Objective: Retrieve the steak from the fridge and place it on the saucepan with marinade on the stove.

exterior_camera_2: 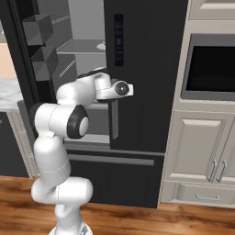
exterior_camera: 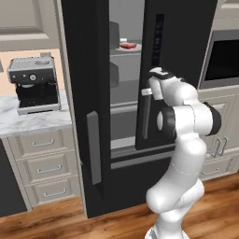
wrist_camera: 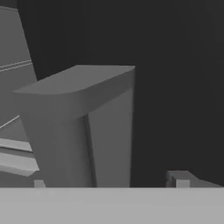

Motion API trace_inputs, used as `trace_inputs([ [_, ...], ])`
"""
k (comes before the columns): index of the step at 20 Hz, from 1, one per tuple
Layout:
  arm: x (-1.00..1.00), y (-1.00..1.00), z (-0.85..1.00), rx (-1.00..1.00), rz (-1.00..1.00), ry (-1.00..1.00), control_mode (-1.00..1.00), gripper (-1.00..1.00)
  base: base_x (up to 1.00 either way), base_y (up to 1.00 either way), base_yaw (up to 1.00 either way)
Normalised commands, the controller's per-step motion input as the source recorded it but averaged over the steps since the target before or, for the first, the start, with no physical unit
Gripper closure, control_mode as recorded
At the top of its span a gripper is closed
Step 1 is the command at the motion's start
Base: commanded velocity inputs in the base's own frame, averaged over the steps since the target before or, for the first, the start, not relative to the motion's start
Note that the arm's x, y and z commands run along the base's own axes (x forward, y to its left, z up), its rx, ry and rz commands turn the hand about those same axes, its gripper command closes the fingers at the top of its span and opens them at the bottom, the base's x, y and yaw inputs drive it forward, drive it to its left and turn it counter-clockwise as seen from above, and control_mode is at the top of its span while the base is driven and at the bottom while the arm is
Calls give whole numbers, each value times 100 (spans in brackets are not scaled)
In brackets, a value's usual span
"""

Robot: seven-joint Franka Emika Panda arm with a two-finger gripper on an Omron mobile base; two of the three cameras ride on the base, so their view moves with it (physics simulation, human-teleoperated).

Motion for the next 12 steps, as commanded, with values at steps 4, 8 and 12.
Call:
trace_inputs([
  [4,32,7,0,0,0,2,-100,100,0,0,0],
  [8,-79,-45,12,0,0,0,-100,100,0,0,0],
  [12,-100,-78,17,0,0,4,-100,100,0,0,0],
])
